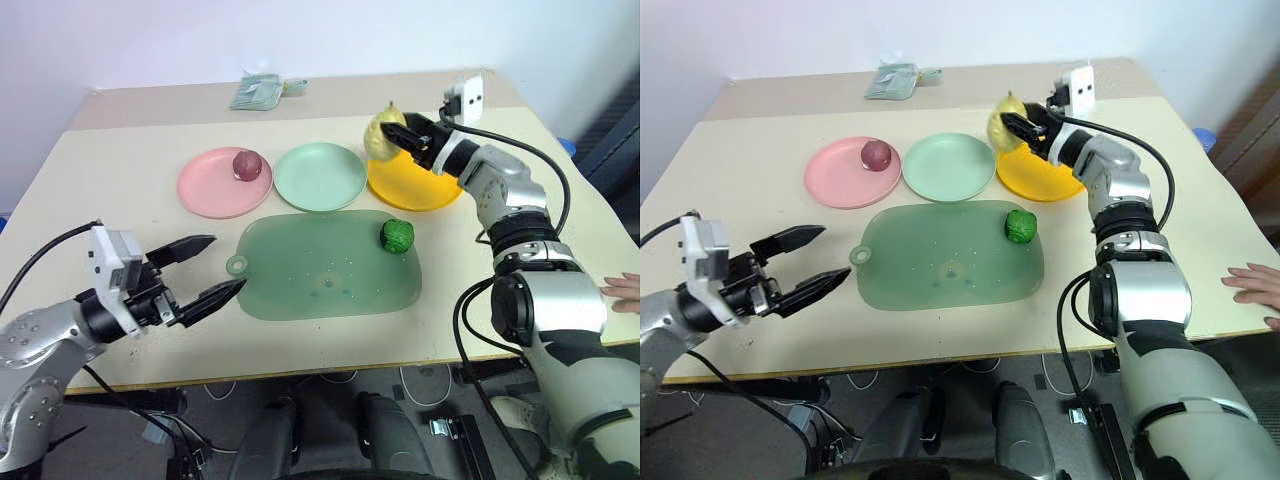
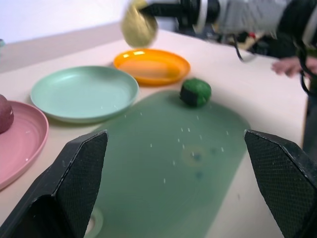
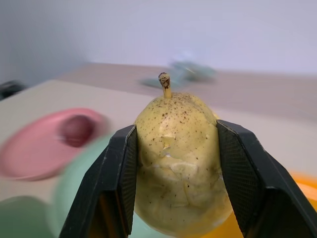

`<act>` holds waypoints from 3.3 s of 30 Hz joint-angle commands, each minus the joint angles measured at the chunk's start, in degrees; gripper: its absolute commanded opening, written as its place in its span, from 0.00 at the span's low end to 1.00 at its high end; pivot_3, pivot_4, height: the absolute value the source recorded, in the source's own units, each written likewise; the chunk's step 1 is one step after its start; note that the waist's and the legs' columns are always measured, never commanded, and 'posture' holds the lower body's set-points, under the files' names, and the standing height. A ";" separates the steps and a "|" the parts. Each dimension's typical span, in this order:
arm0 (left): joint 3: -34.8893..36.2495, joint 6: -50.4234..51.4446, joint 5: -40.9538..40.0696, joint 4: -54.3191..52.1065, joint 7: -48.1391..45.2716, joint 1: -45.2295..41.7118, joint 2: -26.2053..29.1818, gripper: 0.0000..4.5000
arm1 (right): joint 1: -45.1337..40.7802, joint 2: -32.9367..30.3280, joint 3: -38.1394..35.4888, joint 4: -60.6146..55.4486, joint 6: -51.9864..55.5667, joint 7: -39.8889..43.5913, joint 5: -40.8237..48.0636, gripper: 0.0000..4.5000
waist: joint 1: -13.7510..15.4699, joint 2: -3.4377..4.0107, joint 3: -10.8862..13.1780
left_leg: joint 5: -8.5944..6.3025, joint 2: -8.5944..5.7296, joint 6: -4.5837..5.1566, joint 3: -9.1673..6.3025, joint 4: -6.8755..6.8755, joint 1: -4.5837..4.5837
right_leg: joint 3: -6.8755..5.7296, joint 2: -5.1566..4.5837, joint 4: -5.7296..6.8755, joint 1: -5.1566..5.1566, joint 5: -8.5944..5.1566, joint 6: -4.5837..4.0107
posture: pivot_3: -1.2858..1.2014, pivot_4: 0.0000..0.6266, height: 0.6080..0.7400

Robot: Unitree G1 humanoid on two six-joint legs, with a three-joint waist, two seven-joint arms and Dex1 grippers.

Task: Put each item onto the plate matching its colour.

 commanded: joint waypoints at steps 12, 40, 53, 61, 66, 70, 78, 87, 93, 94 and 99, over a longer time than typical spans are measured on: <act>1.74 -0.28 -2.26 -5.56 6.03 3.24 -1.41 1.00 | -1.29 2.36 -4.46 6.67 -7.04 -12.10 -4.47 0.97 | -0.64 0.02 0.01 | 0.06 -0.01 -0.06 0.02 -0.15 0.04 | 0.03 0.11 0.00 -0.02 0.00 0.00 | 0.52 0.24 1.00; 0.63 -3.74 -0.32 3.28 -15.89 5.54 5.98 1.00 | 36.42 -11.67 3.06 -62.77 27.77 14.06 8.19 0.97 | 0.30 0.02 -0.01 | 0.05 0.05 -0.03 0.04 -0.04 0.07 | 0.03 0.00 0.08 0.02 -0.07 -0.11 | 0.52 0.24 1.00; 3.71 -4.48 0.26 -0.12 -16.71 8.77 6.99 1.00 | 32.06 -8.49 11.99 -44.94 14.33 16.73 -1.00 0.97 | 0.33 0.00 -0.02 | 0.01 0.05 0.00 0.02 0.10 0.04 | 0.00 -0.01 -0.01 0.10 -0.05 -0.10 | 0.52 0.24 1.00; 4.53 -5.04 1.62 -0.75 -15.36 9.37 6.66 1.00 | 30.68 -7.28 12.04 -39.64 9.91 16.12 -3.19 0.71 | 0.33 0.01 -0.02 | 0.01 0.04 0.00 0.03 0.10 0.05 | 0.00 0.00 -0.01 0.10 -0.05 -0.11 | 0.52 0.24 1.00; 4.07 -5.60 1.96 -0.23 -13.64 8.48 5.66 1.00 | 29.53 -5.16 11.17 -42.12 9.11 14.72 -2.24 0.71 | 0.33 0.01 -0.02 | 0.01 0.04 0.00 0.03 0.10 0.05 | 0.00 0.01 0.00 0.10 -0.05 -0.10 | 0.52 0.24 1.00; 2.67 -5.99 2.63 -0.71 -10.98 7.07 4.15 1.00 | 26.51 0.08 11.94 -45.42 9.84 12.28 -1.60 0.71 | 0.05 0.01 -0.02 | 0.01 0.05 0.00 0.02 0.10 0.05 | 0.01 0.03 0.03 0.07 -0.04 -0.09 | 0.52 0.24 1.00; 0.93 -3.50 1.72 -2.62 -1.24 3.19 0.71 1.00 | 12.79 12.64 12.24 -24.43 -4.87 -0.72 -8.10 0.71 | 0.32 -0.01 -0.03 | 0.02 -0.02 -0.03 0.01 0.11 0.06 | -0.01 0.09 0.17 0.02 0.06 0.08 | 0.52 0.24 1.00; 1.18 -1.16 2.83 -10.38 13.61 3.92 -3.60 1.00 | -1.67 18.30 9.67 3.61 -16.69 -19.31 -13.36 0.71 | -0.12 -0.01 -0.03 | 0.07 -0.03 -0.12 0.01 0.02 0.05 | -0.01 0.10 0.40 -0.16 0.02 -0.01 | 0.52 0.24 1.00; 0.83 0.85 2.99 -15.02 22.17 5.19 -5.74 1.00 | -4.31 20.01 8.22 7.25 -15.82 -22.53 -15.25 0.77 | -0.55 -0.01 -0.03 | 0.15 -0.02 -0.27 0.03 -0.07 0.06 | 0.01 0.12 0.71 -0.35 0.01 -0.03 | 0.52 0.24 1.00; 0.65 0.97 3.09 -15.57 23.19 5.48 -6.07 1.00 | -4.62 20.19 7.92 7.37 -15.81 -22.67 -15.42 0.84 | -0.56 -0.01 -0.03 | 0.16 -0.02 -0.27 0.03 -0.09 0.06 | 0.00 0.12 0.71 -0.35 0.01 -0.04 | 0.52 0.24 1.00; -1.35 0.67 6.17 -15.98 25.84 6.56 -6.79 1.00 | -5.52 20.33 6.36 6.60 -16.71 -19.77 -15.14 0.99 | -0.89 -0.01 -0.03 | 0.17 -0.03 -0.27 0.02 -0.11 0.06 | -0.01 0.15 0.72 -0.35 0.01 -0.03 | 0.52 0.24 1.00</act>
